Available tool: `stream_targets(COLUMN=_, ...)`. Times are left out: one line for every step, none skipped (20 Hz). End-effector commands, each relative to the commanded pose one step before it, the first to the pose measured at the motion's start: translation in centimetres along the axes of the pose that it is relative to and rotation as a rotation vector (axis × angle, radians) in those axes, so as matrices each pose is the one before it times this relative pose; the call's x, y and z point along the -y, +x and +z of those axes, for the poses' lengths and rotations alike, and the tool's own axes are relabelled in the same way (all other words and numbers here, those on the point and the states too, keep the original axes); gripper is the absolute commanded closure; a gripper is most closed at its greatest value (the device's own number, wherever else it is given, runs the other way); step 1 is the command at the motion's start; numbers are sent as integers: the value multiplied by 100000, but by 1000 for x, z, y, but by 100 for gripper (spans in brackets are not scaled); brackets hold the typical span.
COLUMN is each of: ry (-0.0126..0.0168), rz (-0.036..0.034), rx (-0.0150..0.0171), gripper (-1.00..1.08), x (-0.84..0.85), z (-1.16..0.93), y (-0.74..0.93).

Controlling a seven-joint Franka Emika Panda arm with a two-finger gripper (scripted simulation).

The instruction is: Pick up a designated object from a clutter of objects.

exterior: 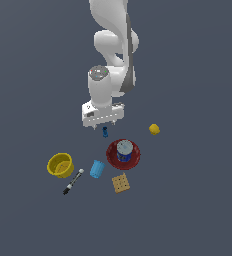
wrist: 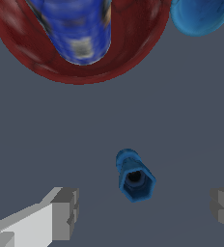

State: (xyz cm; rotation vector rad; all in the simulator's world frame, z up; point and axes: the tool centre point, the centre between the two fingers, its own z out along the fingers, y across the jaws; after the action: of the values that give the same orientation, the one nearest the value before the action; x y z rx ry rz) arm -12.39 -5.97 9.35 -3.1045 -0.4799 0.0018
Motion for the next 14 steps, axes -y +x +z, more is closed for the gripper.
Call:
stream_targets(ry=-20, rz=-33, rx=-45, gripper=-92, x=3, z=11, y=16)
stream_targets(ry=0, rz=0, rx=0, gripper=-92, x=1, z=74, y=-5)
stream_targets(ry=0, rz=0, rx=0, gripper=-92, x=1, z=123, y=-8)
stream_targets(ry=0, rz=0, rx=0, gripper=-92, x=2, z=172, y=-11)
stream_targets(ry=0, rz=0, rx=0, gripper=-92, x=2, z=220, y=-13)
stream_targets(ry=0, rz=0, rx=0, gripper=-92, x=2, z=267, y=-16)
stream_targets(ry=9, rz=-44, rx=-19, gripper=-92, x=18, z=307, y=-11)
stream_targets(ry=0, rz=0, rx=0, gripper=-92, x=2, z=358, y=-19)
stream_targets(ry=0, rz=0, rx=0, gripper=-92, x=1, z=402, y=-19)
stream_targets(ry=5, rz=-45, rx=-19, gripper=-92, x=17, z=438, y=-12)
stream_targets(ry=0, rz=0, rx=0, gripper=-92, x=-1, z=439, y=-17)
stream_targets(ry=0, rz=-46, rx=-17, gripper=-92, x=15, z=384, y=-6)
stream_targets(ry=0, rz=0, rx=0, gripper=-92, x=-3, z=342, y=-10)
stream_targets(ry=0, rz=0, rx=0, gripper=-92, x=-4, z=295, y=-8)
